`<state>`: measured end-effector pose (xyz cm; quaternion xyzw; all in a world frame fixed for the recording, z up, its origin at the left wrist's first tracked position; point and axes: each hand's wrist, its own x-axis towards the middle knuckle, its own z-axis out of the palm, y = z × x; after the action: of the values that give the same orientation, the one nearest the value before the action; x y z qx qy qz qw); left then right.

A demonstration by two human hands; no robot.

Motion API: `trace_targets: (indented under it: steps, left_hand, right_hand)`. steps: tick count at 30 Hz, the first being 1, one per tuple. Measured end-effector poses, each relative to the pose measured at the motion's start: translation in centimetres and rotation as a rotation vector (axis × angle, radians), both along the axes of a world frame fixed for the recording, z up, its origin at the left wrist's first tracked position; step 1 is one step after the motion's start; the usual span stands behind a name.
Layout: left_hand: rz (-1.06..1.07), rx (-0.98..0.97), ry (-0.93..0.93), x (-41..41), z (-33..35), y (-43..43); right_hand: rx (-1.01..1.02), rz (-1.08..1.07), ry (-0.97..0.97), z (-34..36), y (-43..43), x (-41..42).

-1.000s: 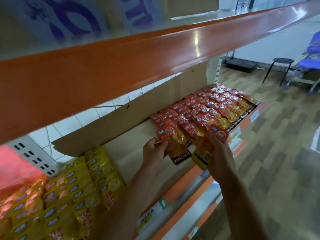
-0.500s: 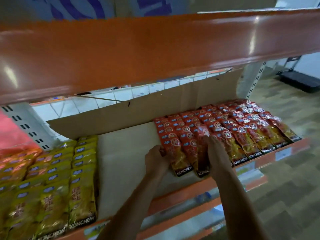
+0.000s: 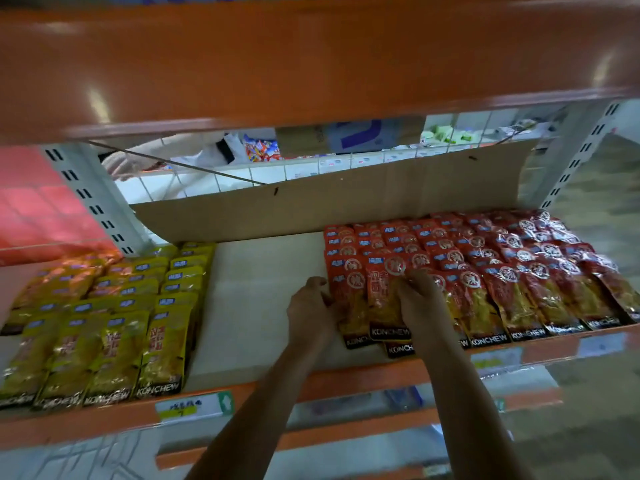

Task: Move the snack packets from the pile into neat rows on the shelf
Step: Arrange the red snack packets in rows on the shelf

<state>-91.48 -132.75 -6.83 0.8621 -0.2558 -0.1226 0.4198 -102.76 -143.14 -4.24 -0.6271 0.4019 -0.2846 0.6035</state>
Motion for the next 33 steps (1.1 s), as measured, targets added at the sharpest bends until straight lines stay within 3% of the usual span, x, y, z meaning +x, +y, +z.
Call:
trace_targets:
  steps: [3, 8, 15, 28, 33]
  left_hand:
    - [0.048, -0.056, -0.143, -0.7, 0.1, 0.1]
    - [-0.103, -0.286, 0.235, -1.6, 1.5, 0.1]
    - [-0.086, -0.120, 0.247, -0.9, 0.1, 1.2]
    - [-0.093, 0.179, 0.022, -0.7, -0.2, 1.6]
    - [-0.036, 0.138, 0.027, -0.8, 0.2, 1.9]
  right_hand:
    - [-0.073, 0.048, 0.054, -0.1, 0.2, 0.1]
    - [-0.087, 0.068, 0.104, -0.3, 1.4, 0.8]
    - [-0.484, 0.159, 0.388, -0.5, 1.3, 0.5]
    - [-0.520, 0.137, 0.417, -0.9, 1.2, 0.6]
    - [-0.538, 0.119, 0.369, -1.6, 1.9, 1.3]
